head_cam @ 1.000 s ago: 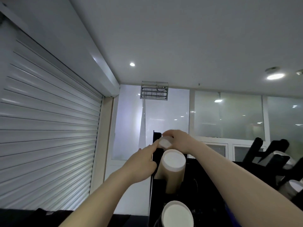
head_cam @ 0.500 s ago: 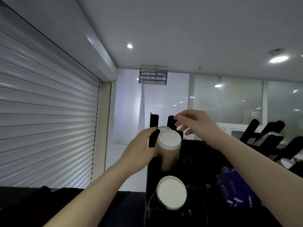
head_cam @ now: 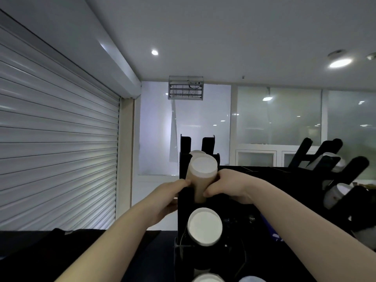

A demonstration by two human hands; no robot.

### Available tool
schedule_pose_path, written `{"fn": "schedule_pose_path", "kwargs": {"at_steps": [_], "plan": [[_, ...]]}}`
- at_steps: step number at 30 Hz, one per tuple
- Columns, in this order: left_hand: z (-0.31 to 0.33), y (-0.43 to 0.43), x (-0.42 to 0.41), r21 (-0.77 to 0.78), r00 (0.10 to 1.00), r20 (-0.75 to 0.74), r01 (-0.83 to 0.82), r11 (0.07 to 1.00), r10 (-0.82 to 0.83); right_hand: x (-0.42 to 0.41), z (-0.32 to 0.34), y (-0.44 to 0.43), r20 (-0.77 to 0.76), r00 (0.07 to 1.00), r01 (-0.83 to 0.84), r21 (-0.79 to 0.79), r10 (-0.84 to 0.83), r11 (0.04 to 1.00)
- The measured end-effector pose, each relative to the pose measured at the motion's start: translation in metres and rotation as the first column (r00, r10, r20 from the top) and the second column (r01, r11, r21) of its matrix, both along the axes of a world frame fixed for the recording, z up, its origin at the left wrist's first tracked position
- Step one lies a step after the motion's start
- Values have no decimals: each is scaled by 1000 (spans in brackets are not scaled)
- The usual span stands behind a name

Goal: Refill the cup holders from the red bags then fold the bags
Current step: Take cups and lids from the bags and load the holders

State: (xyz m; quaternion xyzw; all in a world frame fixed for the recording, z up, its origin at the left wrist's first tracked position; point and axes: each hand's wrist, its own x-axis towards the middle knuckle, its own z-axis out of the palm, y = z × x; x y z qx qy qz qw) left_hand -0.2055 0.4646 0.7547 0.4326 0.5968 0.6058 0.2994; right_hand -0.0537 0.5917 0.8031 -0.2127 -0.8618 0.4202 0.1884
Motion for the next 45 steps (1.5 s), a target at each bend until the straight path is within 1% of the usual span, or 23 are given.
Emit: {"fn": "schedule_pose_path", "kwargs": {"at_steps": [3,5,8,10,12,16,20,24,26,30,33,36,38,42,43,45], "plan": [[0,-1,-5,-13,999,-12,42,999,-42,-1,1,1,15,1000,0,-82,1,997],[2,-4,-9,-54,997,-6,77,996,-77,-1,0,1,8,1000,-7,-132,9,991],[8,-5,-13,-95,995,46,95,991,-90,0,-1,3,21,1000,-2,-154,5,988],[12,-5,-15,-128,994,38,106,986,-101,0,-1,4,24,1000,-6,-162,10,987],[15,-5,-16,-162,996,32,86,983,-82,0,-1,3,27,1000,7,-143,-3,990],[23,-3,-15,-198,999,44,22,980,-14,-3,-5,0,-29,995,94,24,-93,995],[24,0,-13,-210,1000,24,-10,978,15,-3,-7,3,-41,994,97,28,-96,995],[25,2,-15,-219,1000,19,-13,976,17,-4,-9,5,-49,998,33,-82,-37,996],[27,3,-17,-212,1000,16,-17,977,21,-5,-10,5,-64,998,-10,-101,3,995],[35,1,-21,-233,1000,3,-1,972,2,-6,-10,2,-117,993,2,-86,-12,996],[43,-2,-14,-250,999,-32,3,968,-12,-4,-8,0,-136,991,-23,-59,15,998],[49,-9,1,-278,995,-98,-24,960,-3,2,-5,-7,-194,980,-36,40,44,999],[53,-13,10,-248,990,-127,-97,964,66,8,0,-17,-266,960,-70,86,91,994],[66,-16,17,-76,969,-104,-234,969,226,26,20,-42,-410,897,-111,161,168,981],[71,-18,20,-21,967,-78,-243,970,240,31,27,-48,-452,873,-115,175,183,978],[80,-23,27,113,981,7,-193,975,193,39,39,-58,-559,810,-92,177,177,980]]}}
